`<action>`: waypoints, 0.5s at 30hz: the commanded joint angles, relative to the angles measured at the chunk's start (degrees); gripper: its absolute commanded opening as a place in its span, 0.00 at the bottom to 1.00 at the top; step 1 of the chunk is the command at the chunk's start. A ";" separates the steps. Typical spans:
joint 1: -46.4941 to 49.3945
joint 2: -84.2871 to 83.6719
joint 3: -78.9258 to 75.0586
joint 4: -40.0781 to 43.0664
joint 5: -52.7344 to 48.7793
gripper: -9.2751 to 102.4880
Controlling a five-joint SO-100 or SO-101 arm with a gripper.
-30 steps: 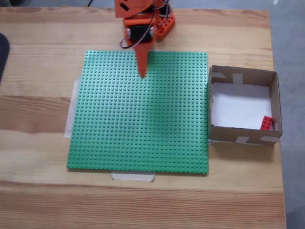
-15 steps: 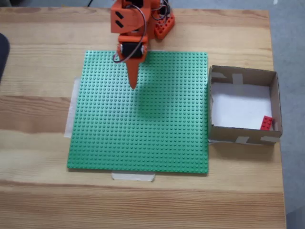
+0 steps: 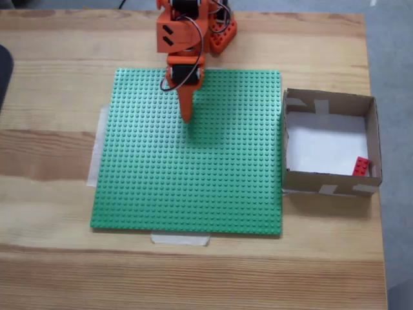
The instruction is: Pick the red lego block and put it in the box.
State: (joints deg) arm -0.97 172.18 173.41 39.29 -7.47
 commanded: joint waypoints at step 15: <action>-0.44 7.38 6.15 0.26 1.05 0.08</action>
State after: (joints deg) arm -1.14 178.68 179.12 39.46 -6.77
